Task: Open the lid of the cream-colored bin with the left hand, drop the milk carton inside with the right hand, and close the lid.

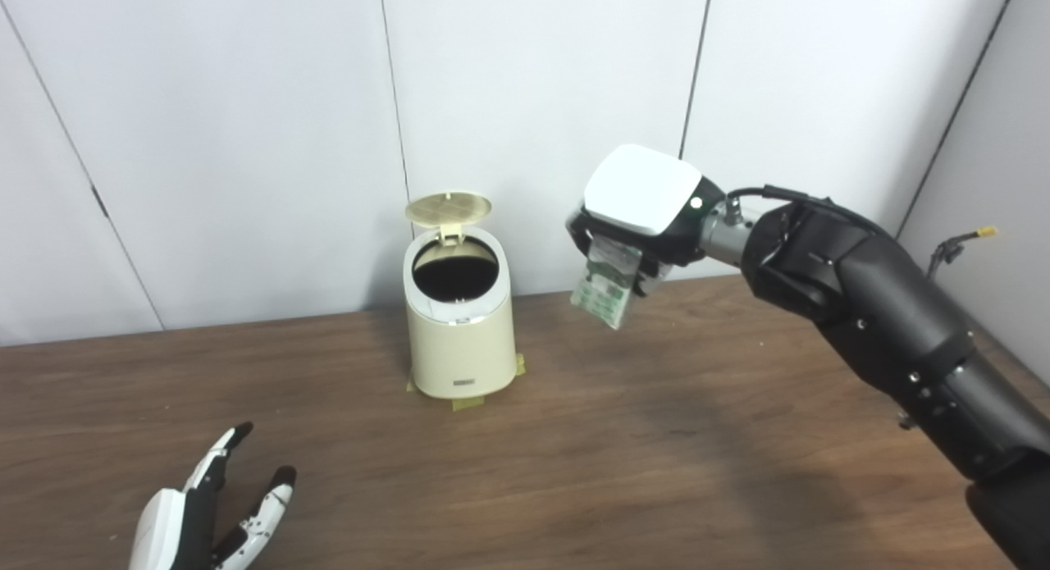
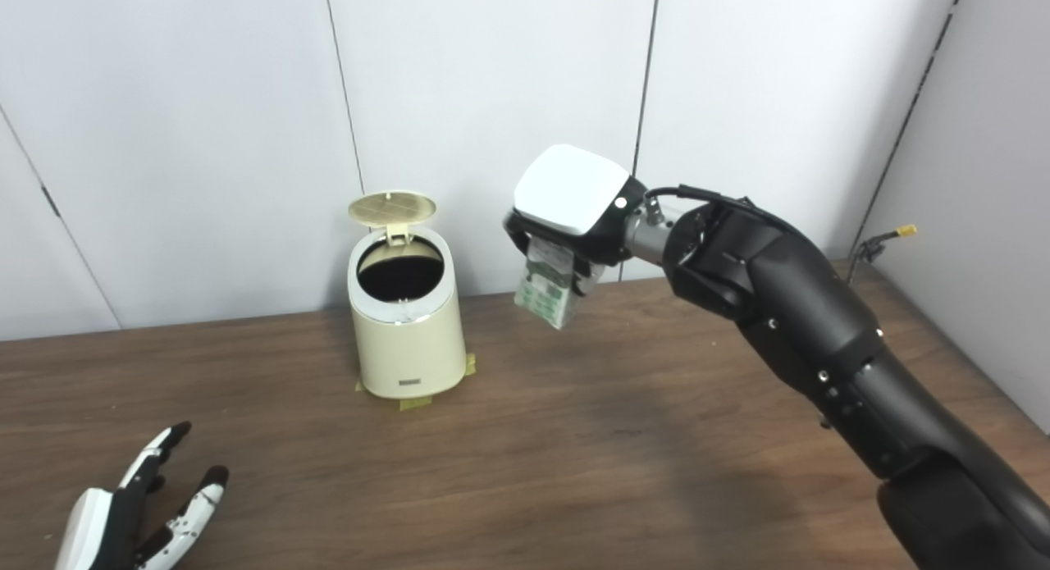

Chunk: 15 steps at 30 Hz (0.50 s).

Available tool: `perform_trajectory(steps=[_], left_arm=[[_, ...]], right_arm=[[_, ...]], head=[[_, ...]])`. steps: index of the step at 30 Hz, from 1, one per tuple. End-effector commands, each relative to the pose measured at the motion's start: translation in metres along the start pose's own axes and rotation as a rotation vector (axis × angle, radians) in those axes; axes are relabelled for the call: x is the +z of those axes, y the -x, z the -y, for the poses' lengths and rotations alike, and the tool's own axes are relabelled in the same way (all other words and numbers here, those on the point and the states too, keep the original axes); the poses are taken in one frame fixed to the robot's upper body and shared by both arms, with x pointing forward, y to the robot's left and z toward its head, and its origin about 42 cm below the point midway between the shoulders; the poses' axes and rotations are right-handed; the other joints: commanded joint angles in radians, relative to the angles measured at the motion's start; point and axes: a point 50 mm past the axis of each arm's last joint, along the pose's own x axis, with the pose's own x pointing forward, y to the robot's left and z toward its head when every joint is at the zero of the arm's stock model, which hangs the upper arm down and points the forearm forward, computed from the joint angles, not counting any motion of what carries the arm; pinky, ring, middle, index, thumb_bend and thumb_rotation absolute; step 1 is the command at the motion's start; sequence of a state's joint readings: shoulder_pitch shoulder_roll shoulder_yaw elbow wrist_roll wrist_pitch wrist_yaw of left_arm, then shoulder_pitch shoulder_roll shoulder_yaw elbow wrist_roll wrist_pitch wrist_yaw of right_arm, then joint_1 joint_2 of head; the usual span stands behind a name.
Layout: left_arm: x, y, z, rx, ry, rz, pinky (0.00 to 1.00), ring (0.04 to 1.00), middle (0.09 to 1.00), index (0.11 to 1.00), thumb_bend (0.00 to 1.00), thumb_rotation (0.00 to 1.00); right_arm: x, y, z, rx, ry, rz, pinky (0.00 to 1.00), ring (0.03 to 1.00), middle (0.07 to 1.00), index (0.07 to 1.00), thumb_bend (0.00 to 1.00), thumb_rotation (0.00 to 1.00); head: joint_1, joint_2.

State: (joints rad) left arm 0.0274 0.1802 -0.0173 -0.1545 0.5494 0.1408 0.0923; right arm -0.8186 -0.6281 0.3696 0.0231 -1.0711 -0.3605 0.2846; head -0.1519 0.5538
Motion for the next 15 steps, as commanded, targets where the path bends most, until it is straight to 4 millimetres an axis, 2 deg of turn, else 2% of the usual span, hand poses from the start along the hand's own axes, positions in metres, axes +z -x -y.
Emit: perform_trajectory(steps=[1,6,11,15], left_arm=[[0.007,-0.010,-0.001,0.026,-0.010,0.024,0.85,0.914,0.919,0.902,0.47,0.64],[0.005,-0.012,0.006,0.022,-0.017,0.011,0.86,0.913,0.920,0.906,0.47,0.67],[0.003,-0.014,0.009,0.025,-0.023,0.015,0.89,0.926,0.925,0.911,0.48,0.72],[0.004,-0.014,0.010,0.029,-0.022,0.019,0.89,0.923,0.919,0.908,0.47,0.70]], right_arm=[[-0.013,-0.009,0.046,-0.164,0.089,-0.011,0.30,0.373,0.441,0.541,0.51,0.00],[0.004,-0.021,0.055,-0.215,0.131,-0.054,0.36,0.412,0.507,0.482,0.52,0.00],[0.013,-0.031,0.057,-0.264,0.159,-0.085,0.33,0.413,0.485,0.487,0.52,0.00],[0.016,-0.036,0.060,-0.290,0.168,-0.106,0.31,0.412,0.482,0.500,0.52,0.00]], head=[[0.003,-0.002],[0.012,-0.010],[0.017,-0.013],[0.022,-0.017]])
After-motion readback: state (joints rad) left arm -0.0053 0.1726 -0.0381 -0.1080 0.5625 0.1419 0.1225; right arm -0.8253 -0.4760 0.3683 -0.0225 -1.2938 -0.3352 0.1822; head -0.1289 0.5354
